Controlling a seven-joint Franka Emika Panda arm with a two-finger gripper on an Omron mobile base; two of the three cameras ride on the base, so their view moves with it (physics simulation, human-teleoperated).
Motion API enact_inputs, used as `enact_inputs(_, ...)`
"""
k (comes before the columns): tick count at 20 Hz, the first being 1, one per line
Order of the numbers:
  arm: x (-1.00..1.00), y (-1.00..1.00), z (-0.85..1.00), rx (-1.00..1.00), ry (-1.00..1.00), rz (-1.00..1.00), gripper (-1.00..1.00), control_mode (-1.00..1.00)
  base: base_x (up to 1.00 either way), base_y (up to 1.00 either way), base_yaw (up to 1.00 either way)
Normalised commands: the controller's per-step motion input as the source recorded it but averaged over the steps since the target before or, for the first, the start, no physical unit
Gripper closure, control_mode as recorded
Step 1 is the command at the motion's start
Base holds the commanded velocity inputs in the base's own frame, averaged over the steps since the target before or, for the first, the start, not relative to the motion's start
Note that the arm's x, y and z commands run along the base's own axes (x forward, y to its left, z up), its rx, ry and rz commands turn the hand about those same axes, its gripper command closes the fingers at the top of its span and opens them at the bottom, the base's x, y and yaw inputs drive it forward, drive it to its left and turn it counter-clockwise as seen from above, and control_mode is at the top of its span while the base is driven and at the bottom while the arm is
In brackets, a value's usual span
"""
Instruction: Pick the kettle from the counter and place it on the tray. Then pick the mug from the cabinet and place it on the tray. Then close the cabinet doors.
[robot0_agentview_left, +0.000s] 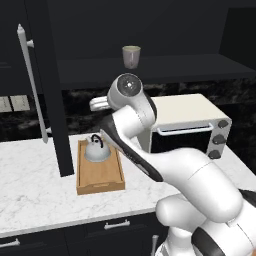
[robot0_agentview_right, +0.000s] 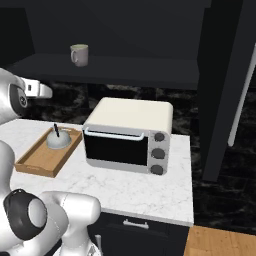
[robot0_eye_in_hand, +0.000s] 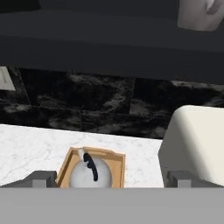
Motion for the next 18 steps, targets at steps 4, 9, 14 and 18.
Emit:
enact_inputs(4,-0.01,-0.34,0.66,0.10,0.00,-0.11,-1.00,-1.00,0.00,0.00,0.00)
enact_inputs(9,0.00,-0.35,0.55,0.12,0.00,-0.08,-1.00,-1.00,0.00,0.00,0.00)
enact_inputs(14,0.11,-0.43,0.31,0.10,0.00,-0.06,-1.00,-1.00,0.00,0.00,0.00)
enact_inputs(18,0.27,-0.37,0.17,0.03,-0.01,-0.08,-1.00,-1.00,0.00,0.00,0.00)
